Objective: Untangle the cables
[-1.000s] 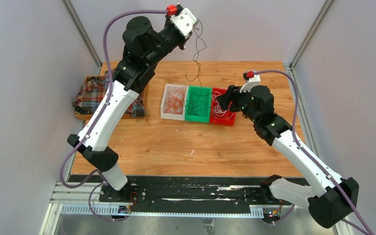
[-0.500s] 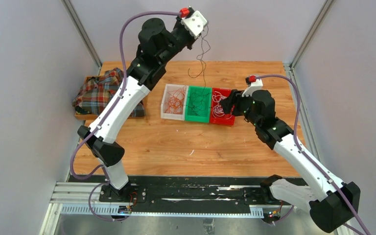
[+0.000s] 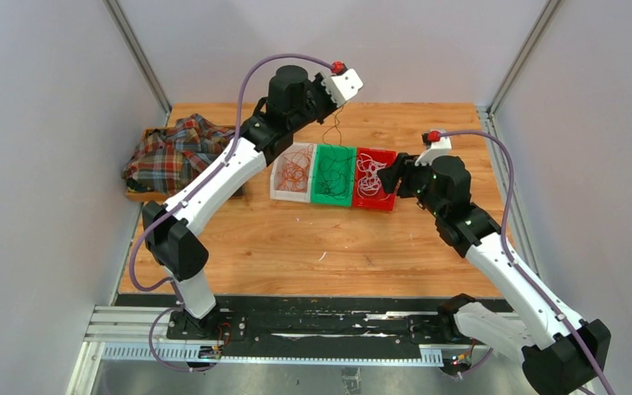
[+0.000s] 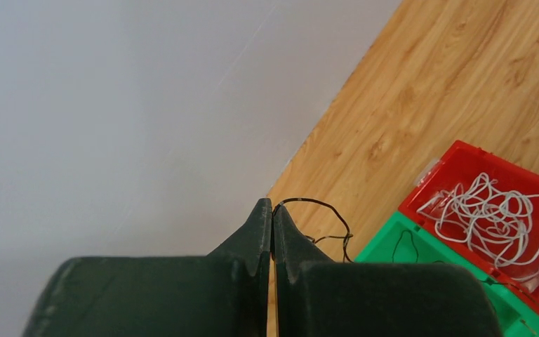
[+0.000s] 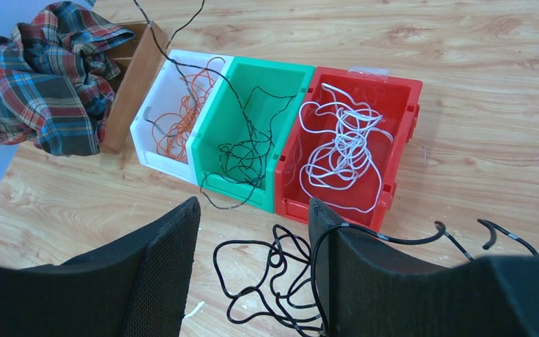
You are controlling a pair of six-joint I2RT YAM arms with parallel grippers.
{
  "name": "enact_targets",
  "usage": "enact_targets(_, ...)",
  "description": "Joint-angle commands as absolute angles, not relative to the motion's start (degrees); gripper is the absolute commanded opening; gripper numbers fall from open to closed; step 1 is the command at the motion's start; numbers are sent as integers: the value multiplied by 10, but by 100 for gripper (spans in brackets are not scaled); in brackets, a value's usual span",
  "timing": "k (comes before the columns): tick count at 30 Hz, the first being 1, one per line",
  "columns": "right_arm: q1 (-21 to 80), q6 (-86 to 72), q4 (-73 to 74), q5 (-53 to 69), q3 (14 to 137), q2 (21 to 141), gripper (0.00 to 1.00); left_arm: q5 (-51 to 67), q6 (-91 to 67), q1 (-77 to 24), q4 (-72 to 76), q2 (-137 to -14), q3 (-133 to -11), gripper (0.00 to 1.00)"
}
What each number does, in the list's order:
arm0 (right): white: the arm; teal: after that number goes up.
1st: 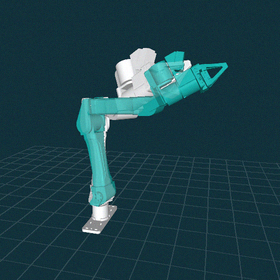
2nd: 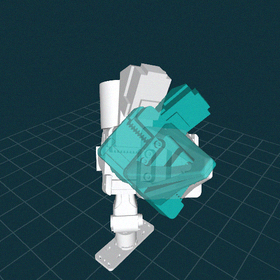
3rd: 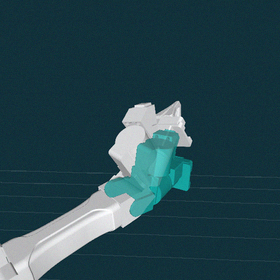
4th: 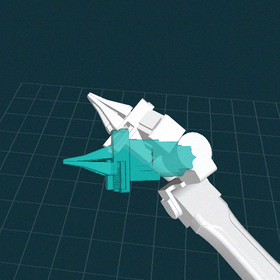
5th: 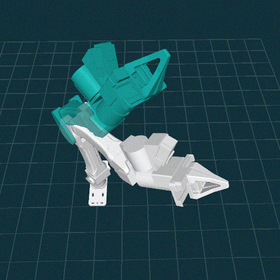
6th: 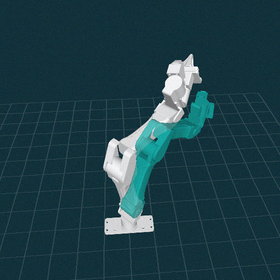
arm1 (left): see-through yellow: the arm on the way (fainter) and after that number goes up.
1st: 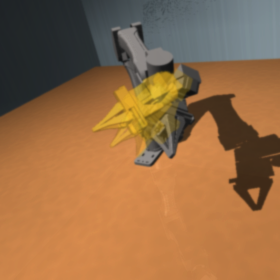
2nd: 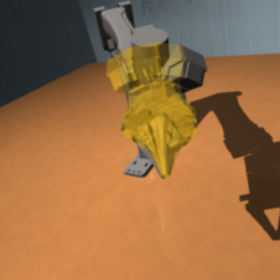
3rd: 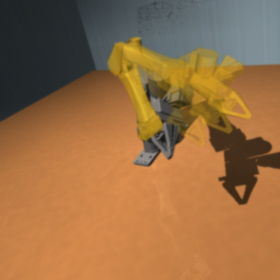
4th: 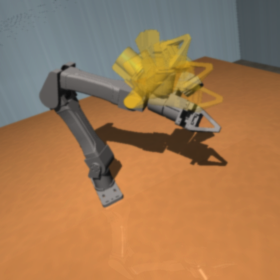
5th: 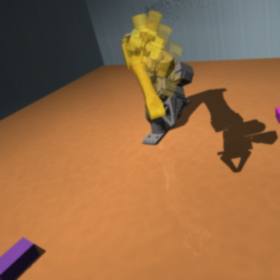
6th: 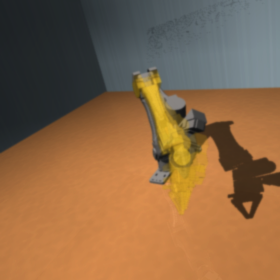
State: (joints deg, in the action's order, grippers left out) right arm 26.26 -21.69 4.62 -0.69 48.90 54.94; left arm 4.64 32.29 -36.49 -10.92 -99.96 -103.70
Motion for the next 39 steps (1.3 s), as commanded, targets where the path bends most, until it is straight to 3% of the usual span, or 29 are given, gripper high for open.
enact_targets(1, 250, -224, 51, -21, 481, 535, 58, 16, 361, -364, -99, -999, -1013, 0)
enact_targets(10, 244, -228, 60, -17, 480, 533, 57, -31, 381, -349, -110, -1041, -996, 0)
enact_targets(23, 231, -233, 83, -9, 488, 529, 54, 71, 246, -365, -201, -1087, -1021, 0)
enact_targets(39, 225, -240, 105, -4, 493, 519, 53, 35, 234, -375, -152, -1153, -959, 0)
